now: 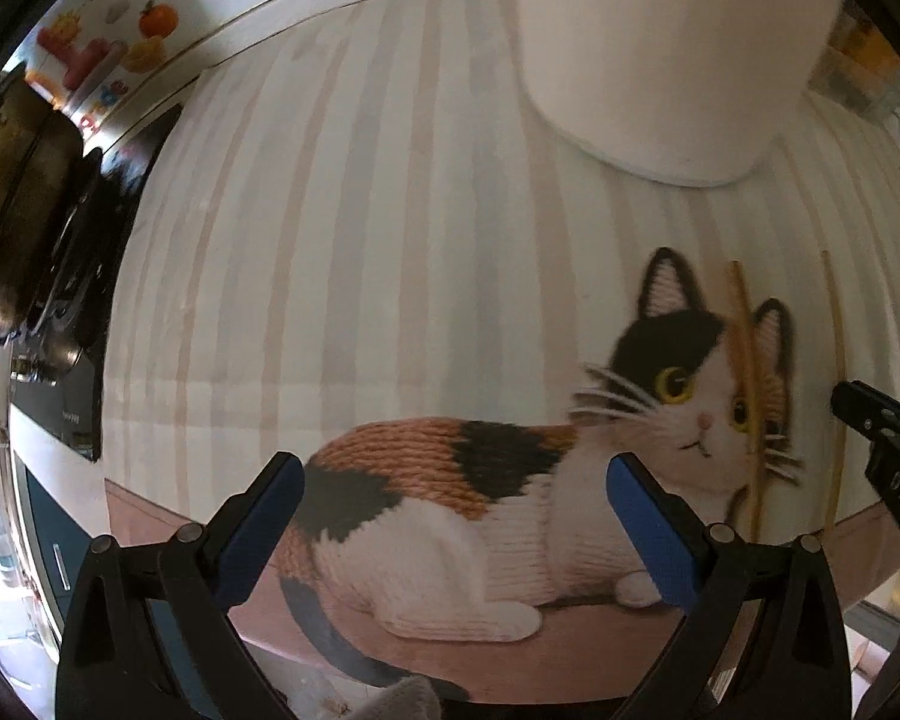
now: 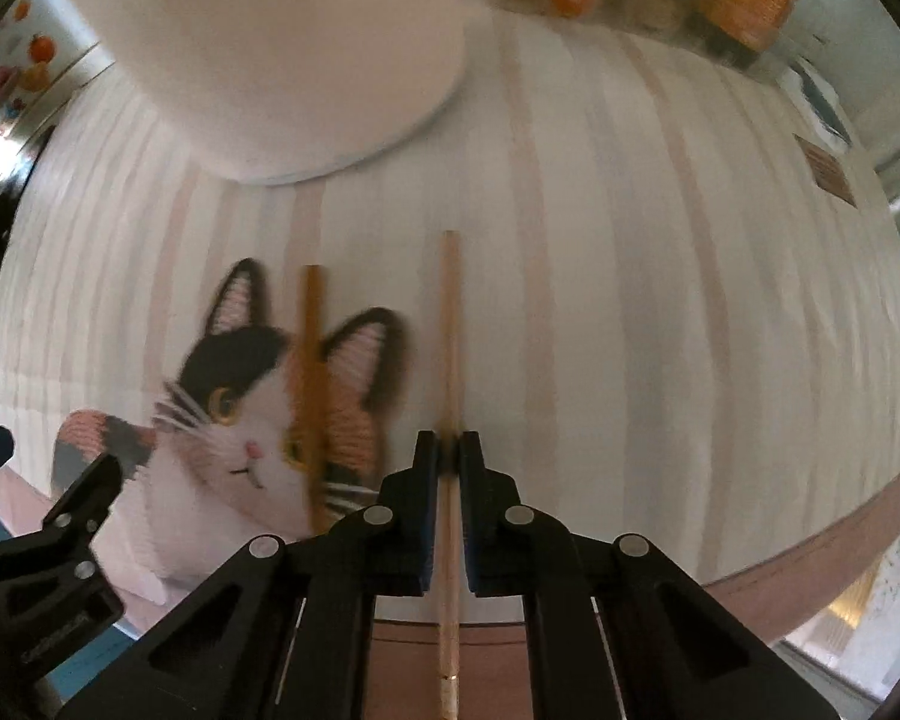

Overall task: Organize utensils
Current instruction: 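Close the left tool on a chopstick while the right tool grasps another chopstick, then carry the left tool's chopstick into the pink holder and open while the right tool does likewise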

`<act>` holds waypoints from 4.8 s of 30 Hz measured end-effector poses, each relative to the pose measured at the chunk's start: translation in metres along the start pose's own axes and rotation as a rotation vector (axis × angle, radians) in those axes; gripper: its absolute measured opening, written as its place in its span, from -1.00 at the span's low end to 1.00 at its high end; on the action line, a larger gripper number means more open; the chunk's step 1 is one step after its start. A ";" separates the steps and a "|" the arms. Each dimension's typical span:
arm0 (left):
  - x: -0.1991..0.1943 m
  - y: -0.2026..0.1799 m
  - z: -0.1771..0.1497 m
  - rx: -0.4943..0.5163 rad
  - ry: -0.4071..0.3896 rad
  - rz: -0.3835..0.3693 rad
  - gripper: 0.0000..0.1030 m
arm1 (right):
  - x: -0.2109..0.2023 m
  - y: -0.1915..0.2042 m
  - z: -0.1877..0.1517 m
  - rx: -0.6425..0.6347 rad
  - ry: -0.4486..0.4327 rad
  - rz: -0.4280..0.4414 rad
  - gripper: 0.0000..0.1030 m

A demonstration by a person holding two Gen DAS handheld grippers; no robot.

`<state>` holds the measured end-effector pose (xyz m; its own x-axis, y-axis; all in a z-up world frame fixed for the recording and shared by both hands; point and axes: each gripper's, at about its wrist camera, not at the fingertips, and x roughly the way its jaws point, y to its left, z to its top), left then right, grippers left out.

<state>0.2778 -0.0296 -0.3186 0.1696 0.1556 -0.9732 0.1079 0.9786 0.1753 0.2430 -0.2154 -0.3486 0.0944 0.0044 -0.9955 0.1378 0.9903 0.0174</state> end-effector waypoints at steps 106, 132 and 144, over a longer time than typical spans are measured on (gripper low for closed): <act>-0.229 0.059 0.042 -0.161 -0.434 -0.398 -0.91 | -0.239 -0.052 0.048 0.235 -0.553 0.289 -0.87; -0.288 0.063 0.229 -0.184 -0.648 -0.408 -0.91 | -0.297 -0.036 0.194 0.253 -0.687 0.370 -0.87; -0.238 0.054 0.244 -0.171 -0.580 -0.360 -0.91 | -0.254 -0.015 0.215 0.209 -0.642 0.334 -0.87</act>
<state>0.4820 -0.0464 -0.0409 0.6525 -0.2329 -0.7211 0.1086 0.9705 -0.2151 0.4292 -0.2611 -0.0765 0.7112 0.1552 -0.6856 0.1790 0.9032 0.3900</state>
